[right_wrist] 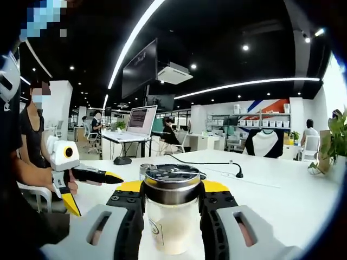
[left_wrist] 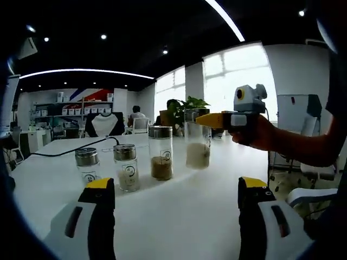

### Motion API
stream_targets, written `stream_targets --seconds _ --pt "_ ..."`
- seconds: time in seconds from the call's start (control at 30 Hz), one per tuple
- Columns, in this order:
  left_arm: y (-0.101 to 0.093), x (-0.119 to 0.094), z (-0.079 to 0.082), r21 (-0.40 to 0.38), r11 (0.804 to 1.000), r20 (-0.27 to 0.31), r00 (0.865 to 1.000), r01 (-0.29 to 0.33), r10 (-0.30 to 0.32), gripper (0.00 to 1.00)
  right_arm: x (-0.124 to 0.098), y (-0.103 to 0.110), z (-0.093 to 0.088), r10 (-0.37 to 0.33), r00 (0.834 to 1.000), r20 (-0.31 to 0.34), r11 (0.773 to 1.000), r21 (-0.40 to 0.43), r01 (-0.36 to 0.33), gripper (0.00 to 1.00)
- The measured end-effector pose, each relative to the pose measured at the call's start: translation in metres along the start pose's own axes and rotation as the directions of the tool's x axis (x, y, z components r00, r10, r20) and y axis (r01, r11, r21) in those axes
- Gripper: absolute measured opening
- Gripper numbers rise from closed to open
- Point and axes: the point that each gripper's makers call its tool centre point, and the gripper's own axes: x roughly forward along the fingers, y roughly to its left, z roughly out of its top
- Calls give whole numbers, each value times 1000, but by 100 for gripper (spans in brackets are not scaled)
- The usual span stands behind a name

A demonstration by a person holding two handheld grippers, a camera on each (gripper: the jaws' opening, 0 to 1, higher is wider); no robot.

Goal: Rotate the seasoning bottle until the label or dispensing opening points toward the visible target arrow and the bottle remains upright within the marked orientation range

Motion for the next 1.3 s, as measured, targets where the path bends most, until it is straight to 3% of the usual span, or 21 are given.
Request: stream_targets --seconds 0.23,0.8,0.93,0.97,1.0,1.03,1.3 --pt "5 -2 -9 -24 1000 -43 999 -13 12 100 -3 -27 -6 -44 999 -5 999 -1 44 37" --pt "8 0 -12 -35 999 -64 998 -30 28 100 -1 -72 -31 -75 996 -51 997 1 76 37" --pt "10 0 -7 2 999 -44 998 -48 49 99 1 -76 -43 -76 994 -79 997 -10 76 37" --pt "10 0 -7 0 999 -42 998 -46 46 99 1 -86 -36 -136 990 -26 991 16 136 37" --pt "9 0 -6 -7 999 -38 999 -39 39 99 -3 -77 -39 -87 994 -67 996 2 88 37" --pt "10 1 -5 -16 999 -34 999 -37 37 99 -5 -77 -38 -80 994 -71 997 13 81 37" --pt "10 4 -7 -20 999 -38 999 -34 34 98 -3 -88 -45 -48 997 -59 997 60 51 37"
